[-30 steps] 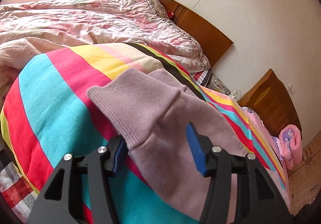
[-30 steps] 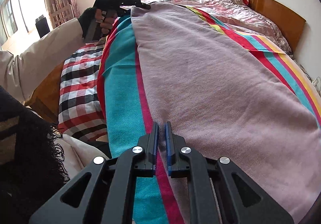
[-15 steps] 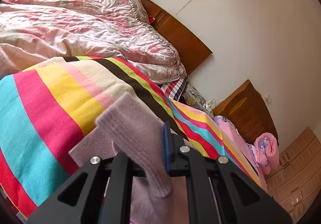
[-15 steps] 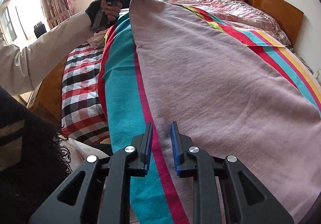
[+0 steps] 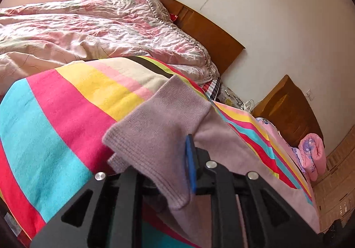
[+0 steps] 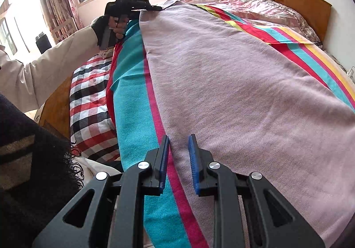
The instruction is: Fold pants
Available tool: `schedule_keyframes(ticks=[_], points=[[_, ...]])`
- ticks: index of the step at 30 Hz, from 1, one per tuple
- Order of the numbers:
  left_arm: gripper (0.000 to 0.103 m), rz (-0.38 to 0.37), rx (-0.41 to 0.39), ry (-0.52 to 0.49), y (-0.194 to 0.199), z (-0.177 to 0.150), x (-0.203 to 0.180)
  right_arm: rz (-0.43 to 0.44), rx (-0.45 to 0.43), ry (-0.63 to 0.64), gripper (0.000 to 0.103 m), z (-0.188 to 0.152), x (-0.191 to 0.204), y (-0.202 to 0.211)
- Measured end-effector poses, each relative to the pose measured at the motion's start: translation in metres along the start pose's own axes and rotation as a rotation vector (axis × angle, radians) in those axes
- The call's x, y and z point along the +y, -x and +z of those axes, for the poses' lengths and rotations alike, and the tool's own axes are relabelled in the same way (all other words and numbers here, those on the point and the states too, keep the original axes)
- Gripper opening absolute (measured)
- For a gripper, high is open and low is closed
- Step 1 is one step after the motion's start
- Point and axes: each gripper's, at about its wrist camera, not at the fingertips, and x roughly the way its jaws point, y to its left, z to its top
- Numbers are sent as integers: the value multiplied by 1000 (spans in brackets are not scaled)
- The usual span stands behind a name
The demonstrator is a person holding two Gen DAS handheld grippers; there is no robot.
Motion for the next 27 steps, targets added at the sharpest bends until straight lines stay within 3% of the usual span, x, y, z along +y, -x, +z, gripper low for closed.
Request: schedule_keyframes(ticks=[4,7,8,10,12,14,16,18,19,21,22,23,24,25,27], points=[[38,-13,10,-32,0,2,-2,-11,-1,10,19,-1,2,-1],[35,4,16,-71,-6,7,-10,-21,-5,7,19,-1,4,-1],[24,-1,-5,-88,-4,9,-14,-24,-5,10,20,-1,5,-1],[22,-34,-45,-112,3,9,-23,-26,-3,8,20,-2,5,-1],[25,53,18,-116,-11,7,-17,-17,-4,-5,20,-2,5,-1],[25,35,45,-92,-18,2,-3,6,-3,-24,26,-2,3,-1],[33,-9,49,-57,-13,4,3,40,-2,-31,37,-2,3,-1],[63,3,24,-58,-3,7,-2,72,10,-16,57,-1,9,0],[71,87,-25,-69,8,8,-8,67,21,1,68,-2,13,1],[96,351,-177,-92,38,6,-27,52,15,7,69,-2,13,12],[98,480,-256,-92,53,4,-39,55,-12,-15,69,-2,8,22],[98,561,-307,-89,66,2,-52,54,-51,-42,69,-1,1,35],[98,560,-335,-96,77,1,-67,38,-98,-64,69,1,-7,49],[99,495,-336,-117,84,-1,-84,15,-141,-87,69,4,-18,63],[101,361,-260,-198,80,-9,-127,-78,-199,-140,72,10,-47,83]])
